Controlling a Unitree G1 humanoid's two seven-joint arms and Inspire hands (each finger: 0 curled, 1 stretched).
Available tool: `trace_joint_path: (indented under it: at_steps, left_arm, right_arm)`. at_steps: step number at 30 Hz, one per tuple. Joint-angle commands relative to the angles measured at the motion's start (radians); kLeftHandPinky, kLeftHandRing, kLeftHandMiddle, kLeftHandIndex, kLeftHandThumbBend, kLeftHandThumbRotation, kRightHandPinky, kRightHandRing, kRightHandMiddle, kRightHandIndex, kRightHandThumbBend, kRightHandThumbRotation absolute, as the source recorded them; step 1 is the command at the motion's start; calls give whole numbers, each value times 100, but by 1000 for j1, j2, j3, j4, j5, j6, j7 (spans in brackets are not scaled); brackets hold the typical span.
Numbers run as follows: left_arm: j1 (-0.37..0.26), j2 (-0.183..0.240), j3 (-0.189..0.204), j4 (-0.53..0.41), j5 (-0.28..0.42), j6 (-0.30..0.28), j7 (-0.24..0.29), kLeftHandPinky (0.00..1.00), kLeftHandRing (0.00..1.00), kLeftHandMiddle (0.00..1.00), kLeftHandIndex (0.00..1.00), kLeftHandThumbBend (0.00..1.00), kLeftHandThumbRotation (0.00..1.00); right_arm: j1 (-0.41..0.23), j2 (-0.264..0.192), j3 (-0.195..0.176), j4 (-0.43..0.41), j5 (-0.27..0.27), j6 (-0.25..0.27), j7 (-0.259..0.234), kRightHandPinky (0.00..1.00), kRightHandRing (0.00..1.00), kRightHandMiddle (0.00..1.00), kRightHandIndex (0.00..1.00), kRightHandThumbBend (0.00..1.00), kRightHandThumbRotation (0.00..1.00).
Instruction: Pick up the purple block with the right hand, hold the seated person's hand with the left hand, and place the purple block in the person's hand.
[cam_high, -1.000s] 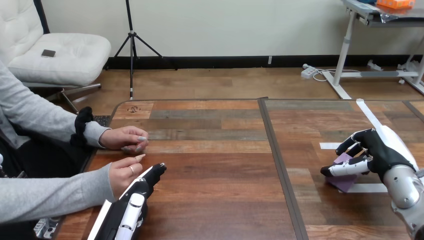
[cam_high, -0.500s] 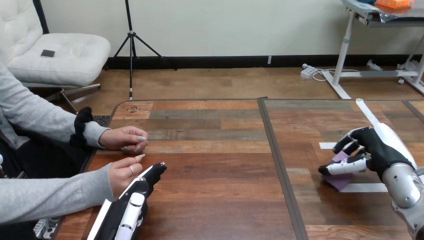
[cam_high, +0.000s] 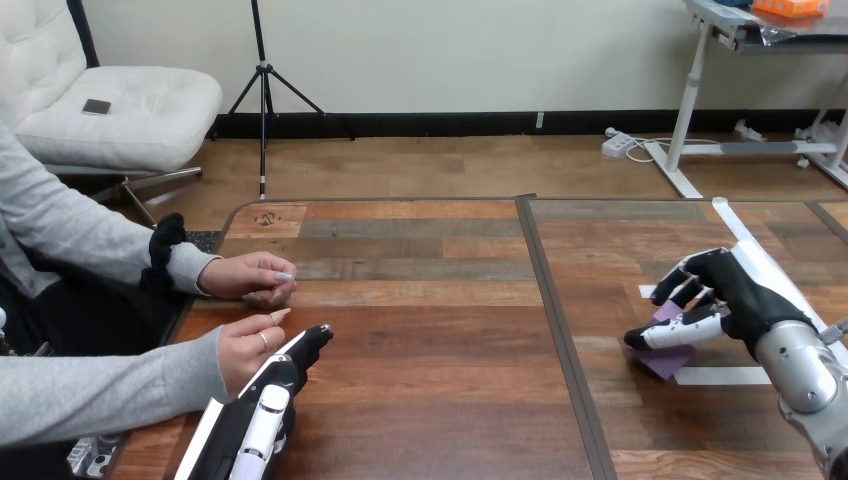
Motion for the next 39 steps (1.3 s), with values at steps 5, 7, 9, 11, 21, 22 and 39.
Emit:
trace_joint_path:
  at_steps: [5, 7, 9, 11, 21, 22, 39]
  left_arm:
    - [-32, 2, -8, -51, 9, -7, 7, 100, 96, 92, 86, 40, 100]
    - [-31, 4, -8, -50, 14, -10, 9, 100, 96, 92, 86, 40, 100]
    - [-30, 4, -9, -51, 8, -7, 4, 100, 96, 92, 85, 41, 100]
    - [-30, 4, -9, -54, -2, -1, -3, 100, 97, 93, 86, 41, 100]
    - [-27, 5, -8, -59, -12, 7, -11, 100, 97, 93, 86, 43, 100]
    - [-26, 5, -9, -63, -18, 12, -14, 100, 98, 94, 86, 43, 100]
    - [-13, 6, -6, -87, -12, 18, -7, 100, 97, 93, 87, 41, 100]
  right_arm:
    - [-92, -25, 11, -62, -2, -49, 18, 39, 42, 45, 45, 88, 0]
    - [-92, -26, 12, -66, -2, -58, 24, 39, 42, 45, 45, 88, 0]
    - [-92, -27, 14, -69, -2, -68, 29, 39, 42, 45, 44, 88, 0]
    - [-92, -28, 14, -70, -2, -76, 32, 39, 42, 45, 44, 88, 0]
    - [-94, -29, 16, -90, -1, -94, 65, 38, 41, 44, 44, 87, 0]
    - [-93, -29, 16, -93, -2, -96, 67, 38, 41, 44, 44, 87, 0]
    - [-95, -35, 23, -130, -1, -122, 153, 37, 40, 44, 44, 85, 0]
